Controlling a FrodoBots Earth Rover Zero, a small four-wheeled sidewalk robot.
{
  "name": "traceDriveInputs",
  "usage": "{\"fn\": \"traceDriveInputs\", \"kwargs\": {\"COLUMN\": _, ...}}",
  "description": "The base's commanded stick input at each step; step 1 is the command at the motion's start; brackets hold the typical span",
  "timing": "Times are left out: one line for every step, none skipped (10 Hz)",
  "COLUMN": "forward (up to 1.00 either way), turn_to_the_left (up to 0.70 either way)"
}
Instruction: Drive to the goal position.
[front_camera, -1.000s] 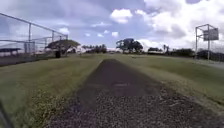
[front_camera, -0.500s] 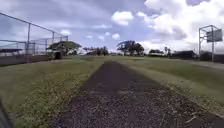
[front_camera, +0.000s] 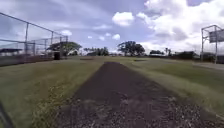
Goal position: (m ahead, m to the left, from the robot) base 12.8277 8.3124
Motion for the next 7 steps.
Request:
{"fn": "traceDriveInputs", "kwargs": {"forward": 0.70, "turn_to_the_left": 0.00}}
{"fn": "traceDriveInputs", "kwargs": {"forward": 0.70, "turn_to_the_left": 0.00}}
{"fn": "traceDriveInputs", "kwargs": {"forward": 0.70, "turn_to_the_left": 0.00}}
{"fn": "traceDriveInputs", "kwargs": {"forward": 0.70, "turn_to_the_left": 0.00}}
{"fn": "traceDriveInputs", "kwargs": {"forward": 0.70, "turn_to_the_left": 0.00}}
{"fn": "traceDriveInputs", "kwargs": {"forward": 0.70, "turn_to_the_left": 0.00}}
{"fn": "traceDriveInputs", "kwargs": {"forward": 0.70, "turn_to_the_left": 0.00}}
